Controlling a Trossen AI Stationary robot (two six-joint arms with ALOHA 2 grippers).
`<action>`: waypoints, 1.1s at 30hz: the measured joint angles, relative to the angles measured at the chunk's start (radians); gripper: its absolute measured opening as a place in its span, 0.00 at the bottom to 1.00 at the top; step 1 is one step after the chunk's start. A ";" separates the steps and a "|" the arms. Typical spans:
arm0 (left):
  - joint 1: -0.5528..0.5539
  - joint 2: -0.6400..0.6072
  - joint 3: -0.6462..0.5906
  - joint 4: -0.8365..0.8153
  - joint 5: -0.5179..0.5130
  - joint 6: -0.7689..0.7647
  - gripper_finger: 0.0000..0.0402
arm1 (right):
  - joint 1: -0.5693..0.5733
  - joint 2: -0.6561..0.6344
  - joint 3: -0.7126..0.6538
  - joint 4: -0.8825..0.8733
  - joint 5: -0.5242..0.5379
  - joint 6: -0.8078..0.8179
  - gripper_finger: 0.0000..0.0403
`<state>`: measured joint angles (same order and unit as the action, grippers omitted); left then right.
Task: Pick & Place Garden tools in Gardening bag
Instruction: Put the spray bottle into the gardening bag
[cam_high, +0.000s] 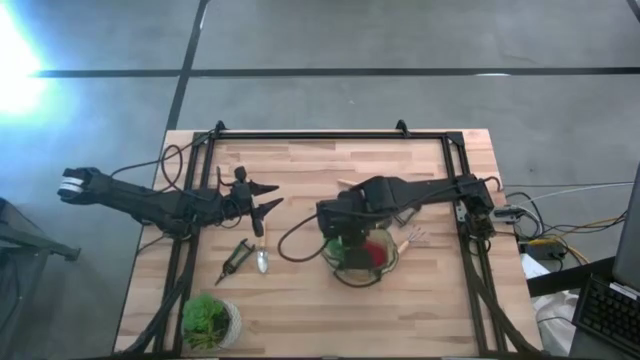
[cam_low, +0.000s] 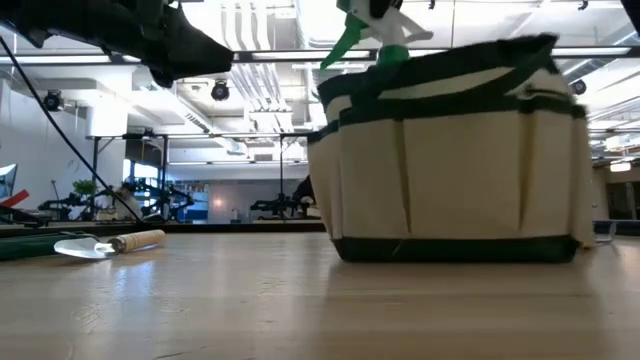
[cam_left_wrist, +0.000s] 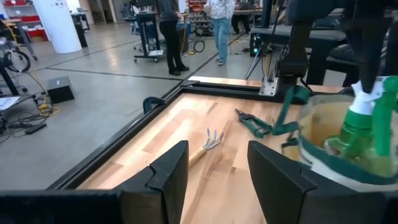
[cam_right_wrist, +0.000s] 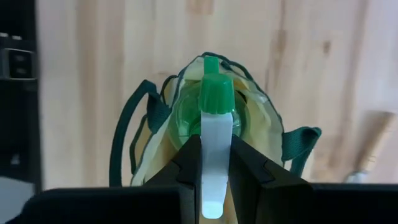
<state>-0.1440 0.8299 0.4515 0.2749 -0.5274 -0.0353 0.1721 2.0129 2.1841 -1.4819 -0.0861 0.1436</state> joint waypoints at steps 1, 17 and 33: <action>0.000 0.000 0.000 0.000 0.001 0.000 0.42 | -0.004 0.000 0.000 0.002 -0.019 0.002 0.10; 0.000 0.000 0.000 0.002 0.002 0.001 0.42 | -0.054 0.000 -0.018 0.048 -0.066 -0.008 0.10; 0.000 0.000 0.000 -0.001 0.002 0.001 0.42 | -0.052 0.000 -0.027 0.079 -0.069 -0.007 0.41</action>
<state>-0.1440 0.8303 0.4515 0.2737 -0.5251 -0.0341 0.1196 2.0132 2.1574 -1.4033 -0.1553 0.1368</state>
